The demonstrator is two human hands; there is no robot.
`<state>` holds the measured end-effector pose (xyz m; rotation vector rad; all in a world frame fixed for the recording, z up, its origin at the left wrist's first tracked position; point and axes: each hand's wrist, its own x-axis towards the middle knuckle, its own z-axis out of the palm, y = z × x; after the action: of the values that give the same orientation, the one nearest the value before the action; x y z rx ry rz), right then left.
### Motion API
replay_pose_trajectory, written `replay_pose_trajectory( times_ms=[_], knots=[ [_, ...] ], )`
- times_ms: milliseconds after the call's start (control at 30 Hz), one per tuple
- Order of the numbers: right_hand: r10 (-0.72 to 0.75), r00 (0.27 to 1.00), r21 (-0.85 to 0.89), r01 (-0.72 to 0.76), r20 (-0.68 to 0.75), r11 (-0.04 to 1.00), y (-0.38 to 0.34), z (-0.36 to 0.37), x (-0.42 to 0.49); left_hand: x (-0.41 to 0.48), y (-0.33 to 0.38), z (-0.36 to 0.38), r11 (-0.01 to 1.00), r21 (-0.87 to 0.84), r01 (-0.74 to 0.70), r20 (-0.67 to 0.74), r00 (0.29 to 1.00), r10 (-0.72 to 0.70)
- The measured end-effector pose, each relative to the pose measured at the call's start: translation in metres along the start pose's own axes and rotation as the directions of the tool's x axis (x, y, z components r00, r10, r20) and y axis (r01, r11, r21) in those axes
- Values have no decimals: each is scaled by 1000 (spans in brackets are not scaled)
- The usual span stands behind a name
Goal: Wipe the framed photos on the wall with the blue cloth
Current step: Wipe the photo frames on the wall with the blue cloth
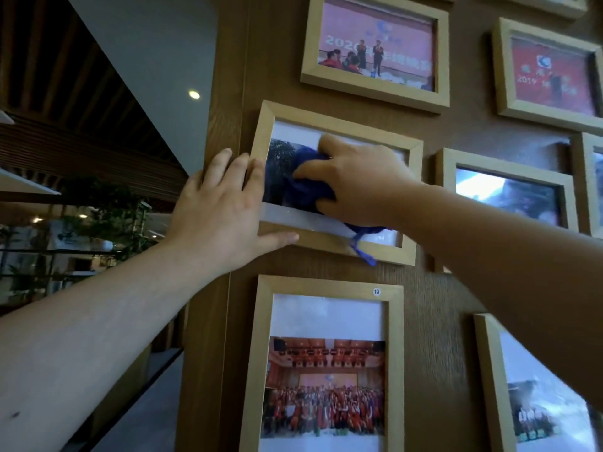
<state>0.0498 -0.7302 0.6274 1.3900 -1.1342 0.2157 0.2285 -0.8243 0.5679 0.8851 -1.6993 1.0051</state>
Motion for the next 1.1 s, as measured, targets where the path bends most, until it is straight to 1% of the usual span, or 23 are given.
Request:
replay_pose_trajectory(
  times_ms=[67,167,267,333,433,533,633,733,900,1033,1100],
  knots=[
    [5,999,-21,-4,48,1000,18,0,-27,0,1,-1,1000,-7,-8,0,1000,8],
    [85,991,-51,-79,107,996,38,1,-60,1,2,-2,1000,-14,-2,0,1000,2],
    [120,984,-43,-116,129,992,31,1,-63,1,1,-2,1000,6,-18,6,1000,18],
    [98,988,24,-102,120,995,15,-1,-48,1,1,-3,999,18,-27,10,1000,27],
    [45,993,177,-63,105,982,-19,-5,-15,1,0,-5,999,16,-32,15,999,32],
    [20,996,247,-41,87,968,-48,-8,12,-1,-1,-7,998,-25,-54,12,998,54],
    [23,995,315,-53,99,948,-49,-8,15,-1,-1,-8,997,-36,-63,2,998,63],
    [15,985,366,-78,172,927,-33,-5,-4,0,-1,-5,998,-2,-63,-3,998,63],
    [76,953,316,-173,295,933,1,-2,-45,2,0,-1,998,33,-50,4,999,49],
    [136,925,133,-194,356,972,22,-2,-69,1,0,-2,1000,24,-20,44,999,19],
    [160,921,42,-187,356,982,26,-4,-78,-1,1,-3,1000,11,-11,59,998,10]
  ],
)
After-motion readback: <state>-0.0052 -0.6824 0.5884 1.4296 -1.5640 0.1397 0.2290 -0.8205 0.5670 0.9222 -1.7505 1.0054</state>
